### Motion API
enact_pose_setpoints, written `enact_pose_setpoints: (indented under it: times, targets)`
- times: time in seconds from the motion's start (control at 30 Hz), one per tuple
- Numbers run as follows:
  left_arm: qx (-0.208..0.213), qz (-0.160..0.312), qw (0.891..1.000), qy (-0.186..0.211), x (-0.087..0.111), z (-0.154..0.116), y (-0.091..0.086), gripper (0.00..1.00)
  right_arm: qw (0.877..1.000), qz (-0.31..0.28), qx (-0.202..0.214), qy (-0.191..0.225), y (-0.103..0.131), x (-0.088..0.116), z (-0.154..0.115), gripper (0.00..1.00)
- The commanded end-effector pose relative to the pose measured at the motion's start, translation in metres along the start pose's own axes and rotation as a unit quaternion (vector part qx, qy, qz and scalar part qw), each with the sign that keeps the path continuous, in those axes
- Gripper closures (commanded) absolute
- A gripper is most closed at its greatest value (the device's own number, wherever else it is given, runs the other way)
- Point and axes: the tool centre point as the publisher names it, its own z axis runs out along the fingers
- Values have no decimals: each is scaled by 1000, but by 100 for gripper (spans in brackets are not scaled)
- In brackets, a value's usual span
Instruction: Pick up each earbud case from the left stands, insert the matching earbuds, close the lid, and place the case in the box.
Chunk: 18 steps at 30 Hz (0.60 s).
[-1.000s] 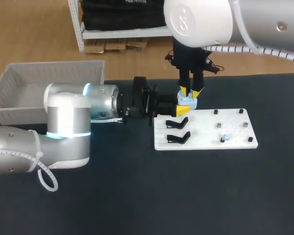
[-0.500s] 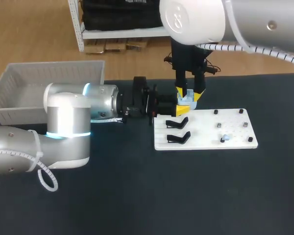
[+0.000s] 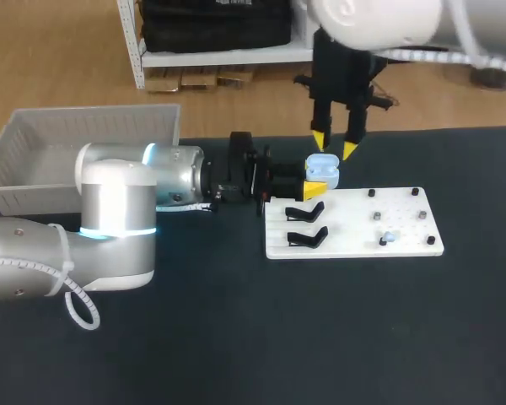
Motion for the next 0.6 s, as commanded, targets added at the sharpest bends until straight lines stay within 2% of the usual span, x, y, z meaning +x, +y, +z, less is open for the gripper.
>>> enact_pose_setpoints:
  times: [0.03, 0.1, 0.2, 0.3, 0.43, 0.6]
  targets:
    - [-2, 2, 1000, -2, 1, 0, -1, 100, 989, -49, -132, -45, -56, 11, 3, 58]
    - [-2, 2, 1000, -2, 1, 0, -1, 100, 985, -77, -141, -65, -65, 9, 7, 52]
    - [-2, 2, 1000, -2, 1, 0, -1, 100, 979, -91, -154, -100, -78, 1, 17, 54]
    - [-2, 2, 1000, -2, 1, 0, -1, 100, 975, -84, -173, -106, -89, -5, 21, 57]
    - [-2, 2, 1000, -2, 1, 0, -1, 100, 975, -74, -181, -101, -104, -8, 30, 56]
    - [-2, 2, 1000, -2, 1, 0, -1, 100, 977, -49, -193, -70, -114, -7, 47, 46]
